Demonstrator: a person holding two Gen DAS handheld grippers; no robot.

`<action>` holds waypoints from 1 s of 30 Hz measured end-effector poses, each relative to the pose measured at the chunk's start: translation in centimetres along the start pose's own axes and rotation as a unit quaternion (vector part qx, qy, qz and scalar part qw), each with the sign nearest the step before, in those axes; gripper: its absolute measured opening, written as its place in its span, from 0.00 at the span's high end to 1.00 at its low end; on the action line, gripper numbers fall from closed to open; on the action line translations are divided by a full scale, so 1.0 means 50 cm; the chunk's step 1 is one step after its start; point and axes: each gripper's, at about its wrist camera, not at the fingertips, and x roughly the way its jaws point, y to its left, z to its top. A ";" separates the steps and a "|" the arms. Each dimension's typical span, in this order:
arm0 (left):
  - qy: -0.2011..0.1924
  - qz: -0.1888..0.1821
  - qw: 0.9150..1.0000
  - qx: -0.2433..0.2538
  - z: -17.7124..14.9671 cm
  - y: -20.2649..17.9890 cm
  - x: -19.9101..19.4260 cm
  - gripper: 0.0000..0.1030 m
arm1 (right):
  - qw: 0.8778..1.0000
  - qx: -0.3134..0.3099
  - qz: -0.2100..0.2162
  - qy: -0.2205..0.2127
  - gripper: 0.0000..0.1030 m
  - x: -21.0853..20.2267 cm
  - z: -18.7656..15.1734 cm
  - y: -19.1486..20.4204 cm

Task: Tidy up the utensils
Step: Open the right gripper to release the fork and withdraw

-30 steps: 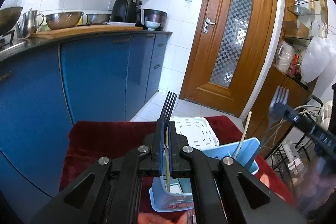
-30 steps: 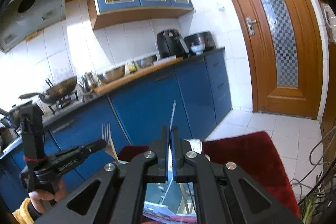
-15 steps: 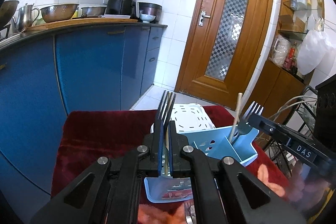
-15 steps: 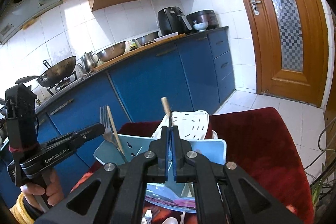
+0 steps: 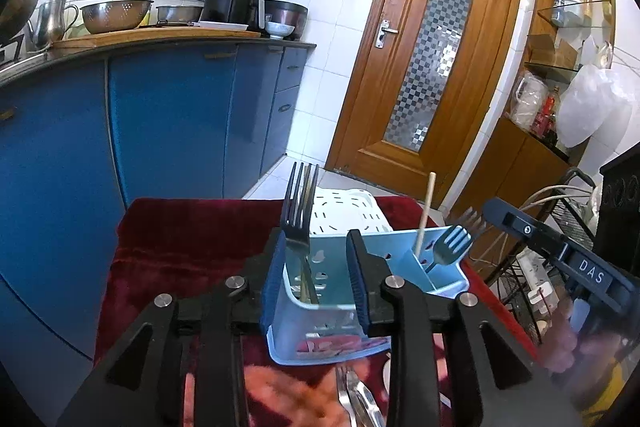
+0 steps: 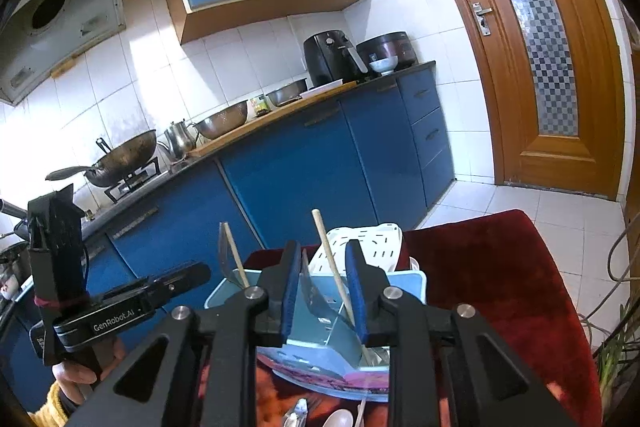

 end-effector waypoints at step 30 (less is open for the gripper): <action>0.098 0.003 0.995 -0.006 -0.167 -0.036 -0.066 0.63 | 0.994 0.004 -0.051 0.099 0.75 -0.105 -0.153 -0.008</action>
